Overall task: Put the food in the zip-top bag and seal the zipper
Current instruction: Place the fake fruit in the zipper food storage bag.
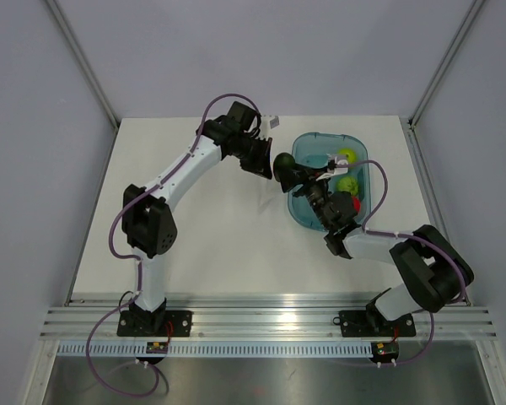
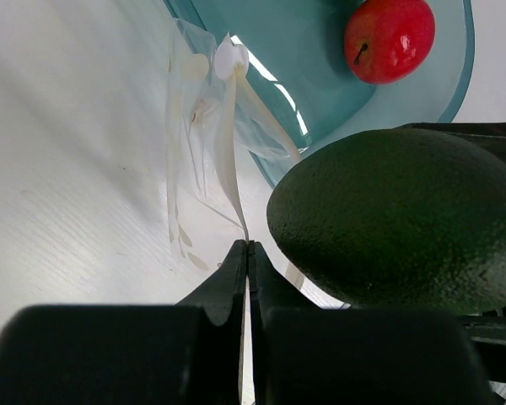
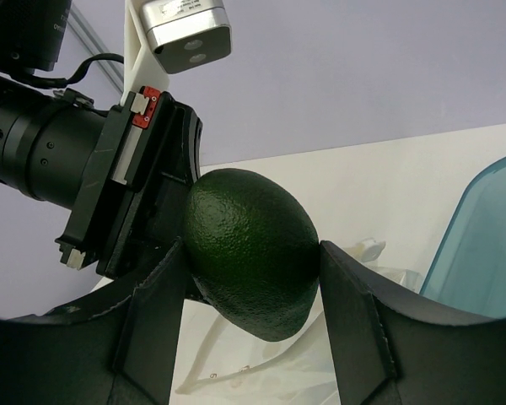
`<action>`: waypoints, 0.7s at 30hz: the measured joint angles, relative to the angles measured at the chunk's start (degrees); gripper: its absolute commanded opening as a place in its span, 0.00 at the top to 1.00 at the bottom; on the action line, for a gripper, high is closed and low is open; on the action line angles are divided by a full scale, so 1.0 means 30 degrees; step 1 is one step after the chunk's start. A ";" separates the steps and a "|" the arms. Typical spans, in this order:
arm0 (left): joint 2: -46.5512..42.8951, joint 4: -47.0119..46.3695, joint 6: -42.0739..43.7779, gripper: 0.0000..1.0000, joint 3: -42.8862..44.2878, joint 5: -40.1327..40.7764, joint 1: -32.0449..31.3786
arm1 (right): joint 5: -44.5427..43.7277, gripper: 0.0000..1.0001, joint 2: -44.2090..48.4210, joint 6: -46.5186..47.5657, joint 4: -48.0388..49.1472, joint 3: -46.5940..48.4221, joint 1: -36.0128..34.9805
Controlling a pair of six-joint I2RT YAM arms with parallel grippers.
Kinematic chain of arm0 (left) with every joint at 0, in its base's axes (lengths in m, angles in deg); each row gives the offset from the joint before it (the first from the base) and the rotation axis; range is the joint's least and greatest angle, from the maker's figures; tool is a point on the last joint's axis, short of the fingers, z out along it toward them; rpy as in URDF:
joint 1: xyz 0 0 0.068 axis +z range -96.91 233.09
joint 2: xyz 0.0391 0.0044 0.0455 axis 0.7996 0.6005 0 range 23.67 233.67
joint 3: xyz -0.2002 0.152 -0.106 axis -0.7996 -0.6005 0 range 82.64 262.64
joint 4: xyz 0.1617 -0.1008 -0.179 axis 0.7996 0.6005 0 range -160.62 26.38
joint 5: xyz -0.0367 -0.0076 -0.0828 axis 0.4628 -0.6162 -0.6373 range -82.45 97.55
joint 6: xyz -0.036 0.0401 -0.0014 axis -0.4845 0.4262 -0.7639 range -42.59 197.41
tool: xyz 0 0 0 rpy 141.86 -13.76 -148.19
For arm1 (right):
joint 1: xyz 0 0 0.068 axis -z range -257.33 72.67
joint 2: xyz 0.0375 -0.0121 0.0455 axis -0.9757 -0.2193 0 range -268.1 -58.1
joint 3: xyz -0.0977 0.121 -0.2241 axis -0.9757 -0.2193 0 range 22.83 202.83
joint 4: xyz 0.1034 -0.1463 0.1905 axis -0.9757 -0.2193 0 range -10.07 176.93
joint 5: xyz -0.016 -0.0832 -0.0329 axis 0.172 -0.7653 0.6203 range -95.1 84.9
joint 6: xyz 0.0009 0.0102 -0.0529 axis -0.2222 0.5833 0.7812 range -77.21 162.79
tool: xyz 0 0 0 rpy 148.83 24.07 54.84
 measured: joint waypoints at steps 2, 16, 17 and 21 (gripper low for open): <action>0.0000 0.0000 -0.0036 1.00 0.0000 -0.0197 0.0080 | -0.0015 0.49 -0.0109 -0.0044 0.0146 -0.0044 0.0000; 0.0000 0.0102 -0.0350 1.00 0.0007 -0.1166 0.0423 | 0.0029 0.47 -0.2135 -0.0189 0.0342 0.0007 -0.0007; 0.0000 0.0102 -0.0350 1.00 0.0007 -0.1217 0.0444 | 0.0051 0.47 -0.2142 -0.0182 0.0138 0.0080 -0.0007; 0.0000 0.0138 -0.0393 1.00 0.0007 -0.1319 0.0554 | 0.0335 0.45 -0.2193 -0.0160 -0.0510 0.0481 0.0000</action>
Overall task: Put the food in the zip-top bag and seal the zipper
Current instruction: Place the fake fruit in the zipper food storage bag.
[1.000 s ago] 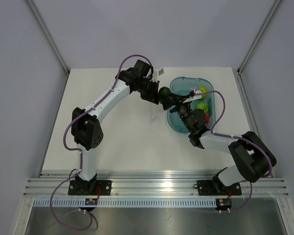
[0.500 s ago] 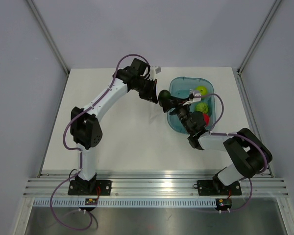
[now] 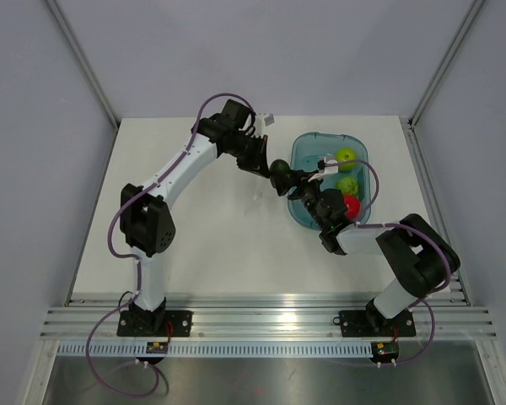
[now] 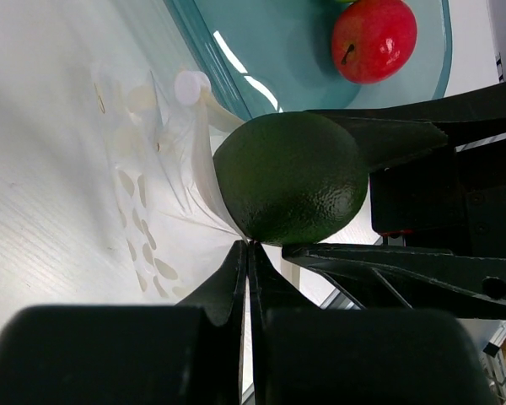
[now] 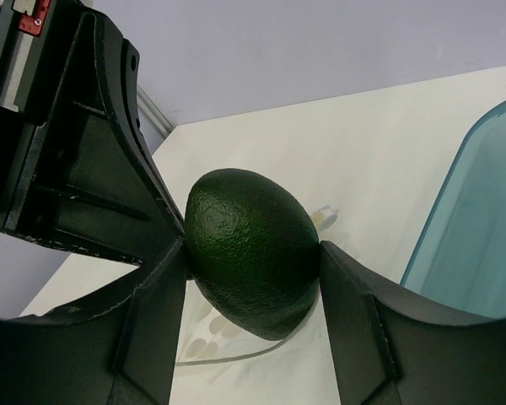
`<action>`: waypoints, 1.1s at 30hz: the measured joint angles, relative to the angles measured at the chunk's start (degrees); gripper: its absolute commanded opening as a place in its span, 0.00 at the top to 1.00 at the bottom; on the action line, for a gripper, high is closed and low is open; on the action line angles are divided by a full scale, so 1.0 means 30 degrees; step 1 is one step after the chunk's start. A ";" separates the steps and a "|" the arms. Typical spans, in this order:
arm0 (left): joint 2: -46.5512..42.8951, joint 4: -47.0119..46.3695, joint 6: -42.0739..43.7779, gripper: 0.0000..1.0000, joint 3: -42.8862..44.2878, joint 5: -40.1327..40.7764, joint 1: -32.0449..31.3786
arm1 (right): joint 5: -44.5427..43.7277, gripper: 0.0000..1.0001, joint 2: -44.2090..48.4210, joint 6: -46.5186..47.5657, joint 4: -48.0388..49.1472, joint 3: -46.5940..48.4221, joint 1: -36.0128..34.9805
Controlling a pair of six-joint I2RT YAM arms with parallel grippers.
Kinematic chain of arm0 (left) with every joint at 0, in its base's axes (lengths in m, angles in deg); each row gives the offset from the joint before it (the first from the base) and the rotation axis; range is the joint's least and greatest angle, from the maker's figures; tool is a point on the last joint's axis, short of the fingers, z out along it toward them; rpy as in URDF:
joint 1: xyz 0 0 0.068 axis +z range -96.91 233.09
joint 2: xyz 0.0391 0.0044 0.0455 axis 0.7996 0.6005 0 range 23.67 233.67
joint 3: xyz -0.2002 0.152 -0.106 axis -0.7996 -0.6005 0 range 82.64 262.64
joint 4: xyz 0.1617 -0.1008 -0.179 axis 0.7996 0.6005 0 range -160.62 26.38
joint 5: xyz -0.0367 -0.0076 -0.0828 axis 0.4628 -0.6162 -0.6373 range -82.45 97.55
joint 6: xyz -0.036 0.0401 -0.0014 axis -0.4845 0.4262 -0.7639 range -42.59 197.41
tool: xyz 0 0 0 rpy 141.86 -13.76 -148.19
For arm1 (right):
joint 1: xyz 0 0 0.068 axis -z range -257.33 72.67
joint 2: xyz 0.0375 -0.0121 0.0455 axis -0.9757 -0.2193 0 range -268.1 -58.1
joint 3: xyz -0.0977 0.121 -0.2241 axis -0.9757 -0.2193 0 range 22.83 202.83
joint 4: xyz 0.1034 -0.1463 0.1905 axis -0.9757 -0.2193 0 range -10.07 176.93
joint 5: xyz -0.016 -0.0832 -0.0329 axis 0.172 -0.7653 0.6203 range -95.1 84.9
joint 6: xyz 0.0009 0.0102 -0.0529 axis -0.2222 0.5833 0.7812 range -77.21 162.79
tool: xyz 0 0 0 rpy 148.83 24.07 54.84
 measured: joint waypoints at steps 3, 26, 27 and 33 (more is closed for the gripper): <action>0.0000 0.0022 -0.0102 1.00 0.0000 -0.0146 0.0153 | 0.0189 0.41 -0.0015 0.0007 -0.0401 0.0219 0.0000; -0.0007 -0.0962 -0.0619 1.00 -0.0022 -0.1377 0.0495 | 0.0714 0.18 0.4838 0.0758 -0.4626 0.0568 -0.0036; -0.0007 -0.0998 -0.0627 1.00 -0.0022 -0.1406 0.0495 | 0.0284 0.24 0.5326 0.0787 -0.5428 0.0750 -0.0051; -0.0029 -0.1297 -0.0882 1.00 -0.0182 -0.1486 0.0488 | -0.2361 0.35 0.6958 -0.0379 -1.3945 0.4073 0.0386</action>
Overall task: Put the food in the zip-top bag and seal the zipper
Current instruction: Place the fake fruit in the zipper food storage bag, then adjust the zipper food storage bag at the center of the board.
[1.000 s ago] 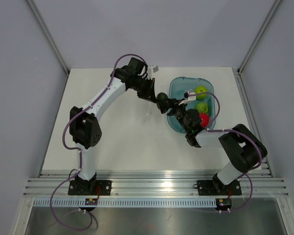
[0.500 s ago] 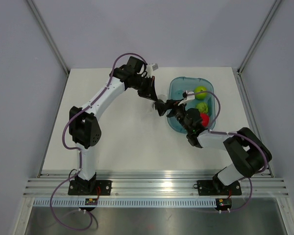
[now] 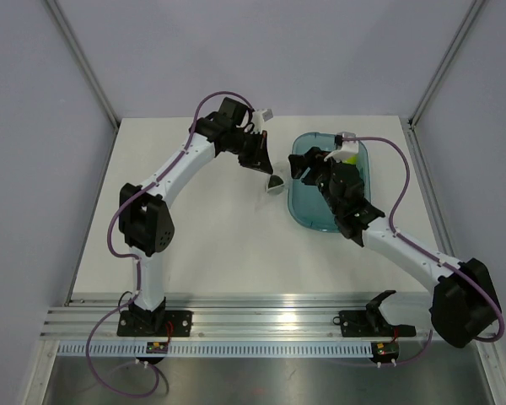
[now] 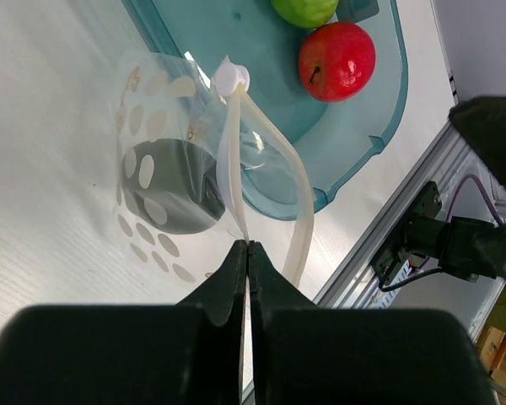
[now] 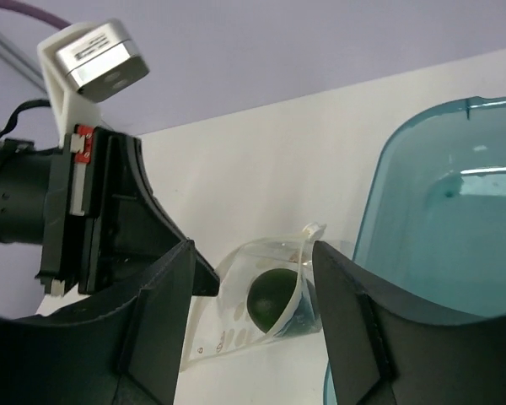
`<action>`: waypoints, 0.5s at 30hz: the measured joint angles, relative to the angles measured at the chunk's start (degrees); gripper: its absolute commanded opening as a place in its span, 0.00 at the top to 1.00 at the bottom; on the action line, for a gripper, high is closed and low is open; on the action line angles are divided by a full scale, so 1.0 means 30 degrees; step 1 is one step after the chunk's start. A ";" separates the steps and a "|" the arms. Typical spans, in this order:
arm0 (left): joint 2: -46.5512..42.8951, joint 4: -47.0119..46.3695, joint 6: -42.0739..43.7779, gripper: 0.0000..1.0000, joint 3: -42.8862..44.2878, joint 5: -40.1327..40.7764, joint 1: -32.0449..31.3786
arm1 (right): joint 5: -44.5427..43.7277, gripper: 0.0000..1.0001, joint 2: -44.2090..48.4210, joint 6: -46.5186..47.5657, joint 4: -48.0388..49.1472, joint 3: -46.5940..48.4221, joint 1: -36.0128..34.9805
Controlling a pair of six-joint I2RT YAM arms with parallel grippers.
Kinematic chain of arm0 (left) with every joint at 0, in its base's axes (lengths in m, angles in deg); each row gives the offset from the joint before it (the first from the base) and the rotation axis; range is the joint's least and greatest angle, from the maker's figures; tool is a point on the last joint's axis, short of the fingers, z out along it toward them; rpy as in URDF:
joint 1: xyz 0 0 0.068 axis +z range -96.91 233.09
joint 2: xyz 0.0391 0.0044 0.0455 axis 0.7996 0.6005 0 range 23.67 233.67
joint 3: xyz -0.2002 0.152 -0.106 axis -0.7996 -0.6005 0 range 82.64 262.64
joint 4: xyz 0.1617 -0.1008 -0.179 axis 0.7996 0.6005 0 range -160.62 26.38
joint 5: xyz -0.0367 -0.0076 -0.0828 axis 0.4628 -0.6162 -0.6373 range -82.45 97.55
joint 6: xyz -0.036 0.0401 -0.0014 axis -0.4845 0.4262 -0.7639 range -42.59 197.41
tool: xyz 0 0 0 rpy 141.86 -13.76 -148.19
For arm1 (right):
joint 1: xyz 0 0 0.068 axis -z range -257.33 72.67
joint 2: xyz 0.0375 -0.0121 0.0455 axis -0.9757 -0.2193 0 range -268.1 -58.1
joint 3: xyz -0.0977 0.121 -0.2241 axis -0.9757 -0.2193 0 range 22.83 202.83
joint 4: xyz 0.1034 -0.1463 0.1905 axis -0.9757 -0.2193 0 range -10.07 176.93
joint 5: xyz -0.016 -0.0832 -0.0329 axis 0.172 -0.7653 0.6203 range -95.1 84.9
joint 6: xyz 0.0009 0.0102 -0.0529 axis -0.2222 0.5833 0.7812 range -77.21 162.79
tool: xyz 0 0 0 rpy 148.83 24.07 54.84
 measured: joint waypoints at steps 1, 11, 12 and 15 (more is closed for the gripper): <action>-0.0007 -0.0087 -0.0036 1.00 -0.0066 -0.0029 0.0000 | 0.0000 0.34 -0.0073 -0.0255 -0.1355 0.0772 0.0197; -0.0058 -0.0474 -0.0291 1.00 -0.0627 -0.0153 0.0000 | 0.1413 0.37 -0.2812 -0.1523 -0.9173 0.4845 0.0597; -0.0073 -0.0517 -0.0299 1.00 -0.0627 -0.0160 0.0000 | 0.1566 0.39 -0.3177 -0.1596 -0.9690 0.4976 0.0597; -0.0182 -0.0590 -0.0306 1.00 -0.0627 -0.0182 0.0000 | 0.1851 0.50 -0.4233 -0.1792 -1.0943 0.5493 0.0597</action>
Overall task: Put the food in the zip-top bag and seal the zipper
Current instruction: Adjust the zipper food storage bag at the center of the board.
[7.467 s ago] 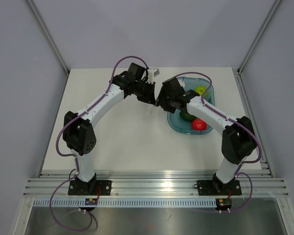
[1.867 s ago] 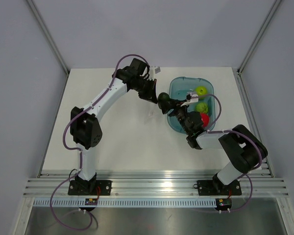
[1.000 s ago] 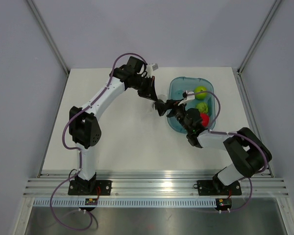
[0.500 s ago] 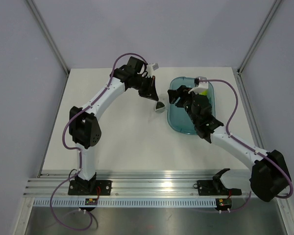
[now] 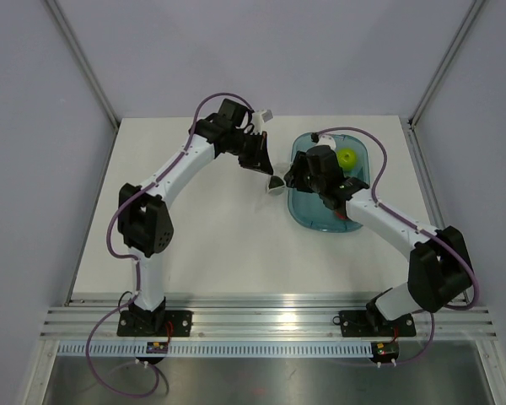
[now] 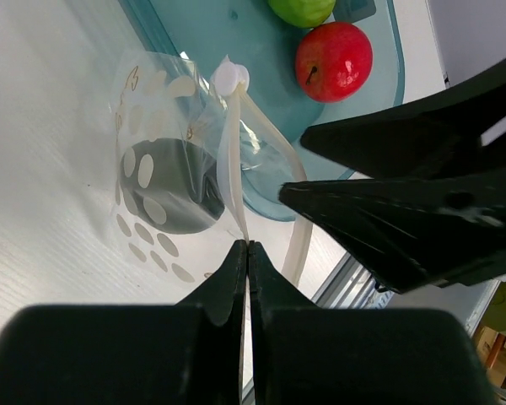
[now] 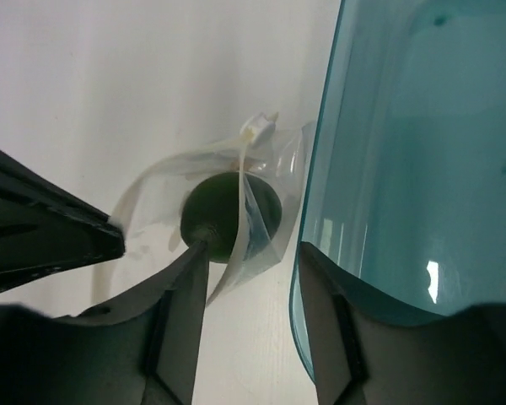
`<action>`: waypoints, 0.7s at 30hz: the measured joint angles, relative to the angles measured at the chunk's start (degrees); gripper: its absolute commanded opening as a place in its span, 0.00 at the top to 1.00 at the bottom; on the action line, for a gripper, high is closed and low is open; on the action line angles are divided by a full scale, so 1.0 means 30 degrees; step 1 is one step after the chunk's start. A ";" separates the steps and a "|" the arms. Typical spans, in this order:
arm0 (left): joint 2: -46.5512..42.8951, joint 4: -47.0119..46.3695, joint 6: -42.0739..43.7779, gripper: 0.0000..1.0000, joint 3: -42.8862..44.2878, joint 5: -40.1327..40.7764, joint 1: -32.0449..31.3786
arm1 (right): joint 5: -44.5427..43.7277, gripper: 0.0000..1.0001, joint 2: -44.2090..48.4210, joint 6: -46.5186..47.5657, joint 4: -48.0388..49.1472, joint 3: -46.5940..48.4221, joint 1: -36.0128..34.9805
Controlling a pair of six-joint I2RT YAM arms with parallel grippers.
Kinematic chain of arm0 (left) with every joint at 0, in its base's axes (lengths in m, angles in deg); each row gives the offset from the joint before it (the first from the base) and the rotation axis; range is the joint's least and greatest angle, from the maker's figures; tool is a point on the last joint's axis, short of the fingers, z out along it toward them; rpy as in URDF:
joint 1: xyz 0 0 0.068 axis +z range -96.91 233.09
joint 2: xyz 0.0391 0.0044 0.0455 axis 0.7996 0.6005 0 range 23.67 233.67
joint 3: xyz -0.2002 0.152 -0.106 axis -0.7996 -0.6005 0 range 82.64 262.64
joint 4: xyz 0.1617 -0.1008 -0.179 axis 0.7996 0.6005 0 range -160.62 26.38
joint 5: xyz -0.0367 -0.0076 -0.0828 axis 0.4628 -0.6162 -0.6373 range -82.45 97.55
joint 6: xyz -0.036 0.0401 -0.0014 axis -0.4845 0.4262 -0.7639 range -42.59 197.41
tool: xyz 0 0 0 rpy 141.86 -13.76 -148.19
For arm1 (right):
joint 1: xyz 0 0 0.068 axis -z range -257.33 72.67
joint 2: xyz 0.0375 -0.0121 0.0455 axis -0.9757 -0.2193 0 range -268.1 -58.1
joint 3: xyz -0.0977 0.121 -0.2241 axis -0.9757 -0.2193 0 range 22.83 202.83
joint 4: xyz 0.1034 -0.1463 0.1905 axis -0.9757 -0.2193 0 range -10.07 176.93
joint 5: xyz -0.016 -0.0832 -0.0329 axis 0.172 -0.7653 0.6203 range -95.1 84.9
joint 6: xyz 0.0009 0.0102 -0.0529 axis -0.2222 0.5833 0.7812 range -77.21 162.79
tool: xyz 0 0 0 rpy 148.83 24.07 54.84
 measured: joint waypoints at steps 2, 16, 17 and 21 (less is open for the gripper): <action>-0.0073 0.0000 0.0000 1.00 -0.0015 -0.0022 0.0000 | 0.0182 0.73 -0.0546 -0.0007 -0.0474 0.0291 0.0000; -0.1158 0.0576 0.0226 1.00 -0.0007 0.0714 0.0692 | 0.3381 1.00 -0.2419 0.1224 -0.0845 0.6768 0.0000; -0.1552 0.0568 0.0255 1.00 -0.0007 0.0838 0.0794 | 0.3388 1.00 -0.2310 0.1275 -0.0736 0.6798 0.0000; -0.2616 0.0364 0.0248 1.00 -0.0117 0.1035 0.1107 | 0.3636 1.00 -0.3810 0.1443 -0.1552 0.7759 0.0000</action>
